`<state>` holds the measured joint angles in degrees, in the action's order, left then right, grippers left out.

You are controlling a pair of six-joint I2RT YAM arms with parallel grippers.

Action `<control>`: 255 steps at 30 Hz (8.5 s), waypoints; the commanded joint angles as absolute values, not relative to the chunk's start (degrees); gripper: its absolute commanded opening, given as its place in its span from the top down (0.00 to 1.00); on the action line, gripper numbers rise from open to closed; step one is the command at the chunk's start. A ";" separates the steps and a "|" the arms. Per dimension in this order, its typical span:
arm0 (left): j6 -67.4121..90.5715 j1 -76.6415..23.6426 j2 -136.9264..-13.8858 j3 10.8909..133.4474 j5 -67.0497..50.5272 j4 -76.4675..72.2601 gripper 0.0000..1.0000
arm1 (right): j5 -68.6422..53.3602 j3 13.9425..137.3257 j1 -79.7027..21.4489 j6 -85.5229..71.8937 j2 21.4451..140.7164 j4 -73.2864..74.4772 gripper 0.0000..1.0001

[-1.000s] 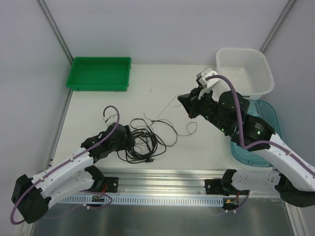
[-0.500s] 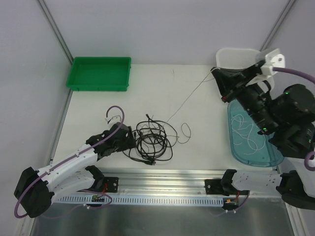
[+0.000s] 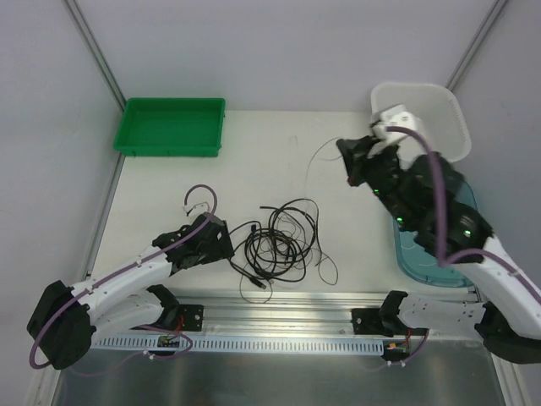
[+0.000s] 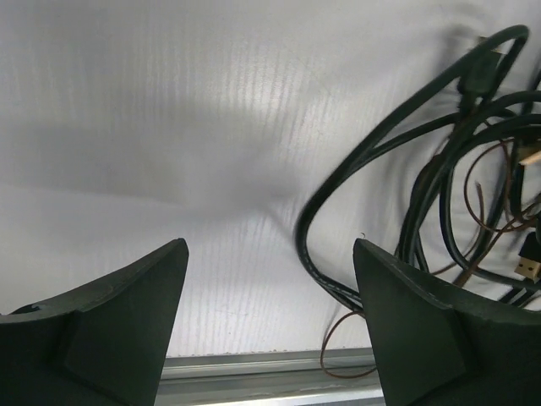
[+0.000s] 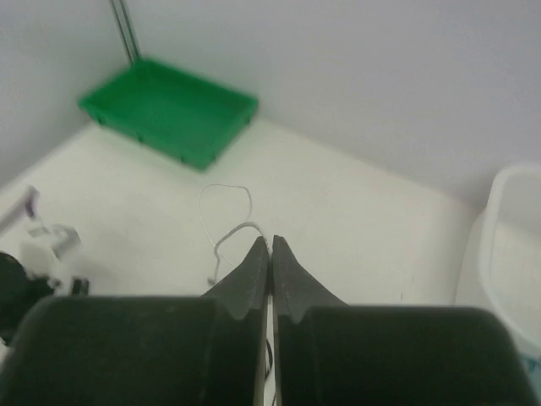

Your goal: Untangle the cables

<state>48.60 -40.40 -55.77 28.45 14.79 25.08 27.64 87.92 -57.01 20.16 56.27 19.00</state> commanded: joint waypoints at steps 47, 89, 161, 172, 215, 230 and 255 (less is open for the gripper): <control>35.62 -35.26 -53.61 43.94 8.88 28.55 0.01 | 25.14 78.31 -28.75 6.07 52.47 26.89 0.99; 15.73 -21.53 -57.48 47.72 15.47 34.37 0.01 | 28.39 70.59 13.35 -12.38 56.95 35.07 0.99; 37.45 -37.28 -107.23 71.19 22.76 32.70 0.89 | -9.76 43.06 -18.80 -5.27 43.50 32.09 0.02; 34.10 -34.89 -93.72 68.93 17.93 32.61 0.34 | -1.33 44.56 -33.81 -7.29 49.92 29.36 0.02; 39.92 -39.99 -77.18 55.28 21.27 24.95 1.00 | 7.38 39.38 -47.90 -10.46 55.37 16.87 0.01; 13.81 -39.90 -67.68 93.93 24.34 41.74 1.00 | 8.00 39.11 -47.99 -10.90 55.63 16.26 0.01; 3.69 -37.01 -71.62 107.86 32.43 41.66 1.00 | 7.03 39.46 -48.78 -12.04 57.74 14.68 0.01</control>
